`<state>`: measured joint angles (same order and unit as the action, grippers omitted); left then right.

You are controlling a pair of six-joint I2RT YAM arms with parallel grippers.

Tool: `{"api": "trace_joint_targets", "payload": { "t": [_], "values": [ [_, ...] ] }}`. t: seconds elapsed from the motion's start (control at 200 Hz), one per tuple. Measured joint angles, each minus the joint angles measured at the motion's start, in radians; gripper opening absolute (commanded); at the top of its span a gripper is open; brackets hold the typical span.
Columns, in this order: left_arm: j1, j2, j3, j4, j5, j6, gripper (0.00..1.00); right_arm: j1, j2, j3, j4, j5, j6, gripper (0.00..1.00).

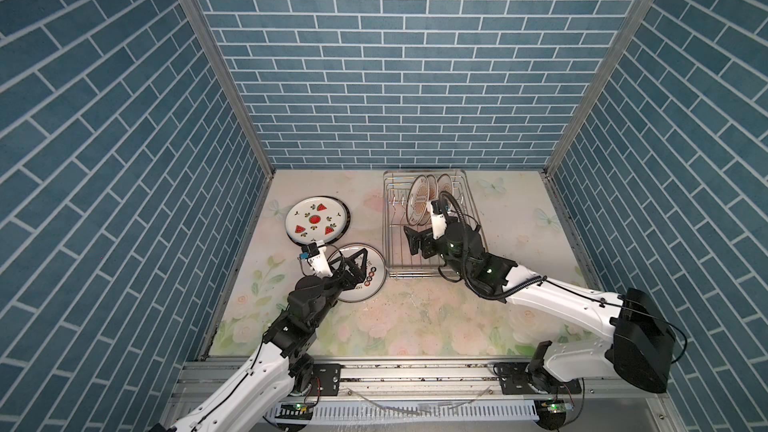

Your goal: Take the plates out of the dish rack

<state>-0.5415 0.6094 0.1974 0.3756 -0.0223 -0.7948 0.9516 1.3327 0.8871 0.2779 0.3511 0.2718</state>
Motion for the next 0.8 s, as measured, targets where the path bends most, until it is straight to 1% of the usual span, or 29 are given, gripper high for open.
{"api": "trace_joint_targets", "payload": {
  "t": [0.055, 0.185, 0.325, 0.435, 0.55, 0.69, 0.8],
  "values": [
    [0.0, 0.043, 0.001, 0.067, 0.019, 0.0, 1.0, -0.005, -0.016, 0.001, 0.012, 0.027, -0.018, 0.99],
    [-0.004, 0.143, 0.035, 0.146, 0.058, -0.001, 1.0, -0.036, -0.005, 0.03, -0.003, 0.077, -0.051, 0.99],
    [-0.012, 0.234, 0.061, 0.261, 0.104, 0.0, 1.0, -0.094, 0.083, 0.193, -0.113, 0.09, -0.055, 0.97],
    [-0.013, 0.268, 0.062, 0.29, 0.117, -0.001, 1.0, -0.14, 0.162, 0.329, -0.192, 0.087, -0.037, 0.93],
    [-0.014, 0.284, 0.062, 0.298, 0.105, -0.005, 1.0, -0.17, 0.243, 0.427, -0.252, 0.095, -0.024, 0.88],
    [-0.015, 0.292, 0.062, 0.307, 0.1, 0.0, 1.0, -0.179, 0.354, 0.534, -0.324, 0.102, -0.014, 0.81],
    [-0.016, 0.292, 0.062, 0.323, 0.111, 0.006, 1.0, -0.186, 0.447, 0.635, -0.389, 0.099, -0.007, 0.69]
  ]
}}
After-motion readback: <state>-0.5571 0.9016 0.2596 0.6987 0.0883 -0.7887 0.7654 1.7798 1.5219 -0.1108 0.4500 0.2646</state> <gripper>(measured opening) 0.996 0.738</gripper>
